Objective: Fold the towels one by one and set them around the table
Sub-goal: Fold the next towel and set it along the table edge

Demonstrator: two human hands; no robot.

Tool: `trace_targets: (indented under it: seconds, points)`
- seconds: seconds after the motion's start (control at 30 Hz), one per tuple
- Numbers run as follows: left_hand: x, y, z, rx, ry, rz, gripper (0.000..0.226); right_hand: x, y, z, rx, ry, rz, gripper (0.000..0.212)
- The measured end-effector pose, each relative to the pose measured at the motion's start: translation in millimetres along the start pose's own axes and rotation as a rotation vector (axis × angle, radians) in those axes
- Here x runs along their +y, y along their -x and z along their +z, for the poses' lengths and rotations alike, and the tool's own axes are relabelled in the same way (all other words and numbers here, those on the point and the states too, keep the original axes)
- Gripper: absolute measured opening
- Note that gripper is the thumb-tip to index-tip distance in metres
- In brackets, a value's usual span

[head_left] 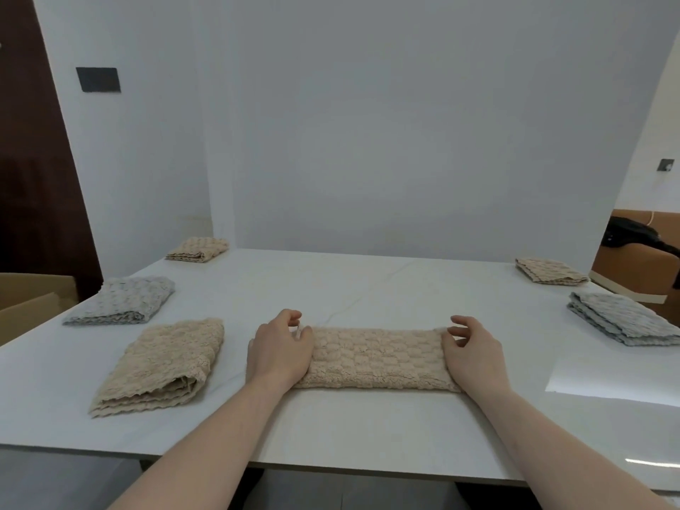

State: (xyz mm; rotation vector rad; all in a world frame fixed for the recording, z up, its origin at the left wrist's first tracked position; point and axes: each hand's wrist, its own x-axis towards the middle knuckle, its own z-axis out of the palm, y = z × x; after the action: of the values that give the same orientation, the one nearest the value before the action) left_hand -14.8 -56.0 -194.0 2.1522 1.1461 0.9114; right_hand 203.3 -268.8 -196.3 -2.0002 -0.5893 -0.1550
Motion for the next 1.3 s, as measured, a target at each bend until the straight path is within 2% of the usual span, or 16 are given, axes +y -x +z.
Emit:
trace_targets:
  seconds: [0.17, 0.3, 0.43, 0.53, 0.63, 0.7, 0.8, 0.9, 1.17, 1.3]
  points:
    - [0.2, -0.2, -2.0, -0.092, -0.121, -0.014, 0.041, 0.3, -1.7, 4.4, -0.041, 0.207, 0.041, 0.038]
    - [1.9, -1.0, -1.3, -0.109, -0.118, -0.045, 0.051, -4.8, -0.3, 6.3, -0.077, 0.452, 0.047, 0.048]
    - [4.0, -1.2, -2.6, -0.071, -0.129, -0.087, 0.041, -6.7, 1.3, 8.3, -0.106, 0.580, 0.055, 0.055]
    - [2.5, -1.5, -1.3, -0.083, -0.109, -0.091, 0.027, -7.8, 0.1, 5.9, -0.133, 0.559, 0.053, 0.051]
    - [3.2, -1.4, -3.1, -0.063, -0.039, -0.094, 0.022, -9.0, 0.8, 4.4, -0.142, 0.482, 0.062, 0.032]
    - [2.6, -0.8, -4.8, -0.057, 0.011, -0.088, 0.021, -11.0, 2.3, 0.4, -0.136, 0.322, 0.081, 0.022]
    - [1.3, -0.4, -5.4, -0.090, 0.098, -0.085, 0.021, -17.0, 5.9, -10.9, -0.063, -0.044, 0.134, 0.014]
    - [2.4, 1.6, -8.0, -0.110, 0.106, -0.067, 0.025, -18.9, 8.6, -17.5, -0.041, -0.152, 0.169, 0.020]
    - [6.6, 8.9, -11.4, -0.109, 0.035, -0.040, 0.025, -41.6, -17.0, -38.8, -0.258, 0.003, 0.325, 0.046]
    - [7.3, 8.9, -11.7, -0.109, 0.037, -0.047, 0.024, -67.3, -30.1, -36.0, -0.296, -0.031, 0.310, 0.051]
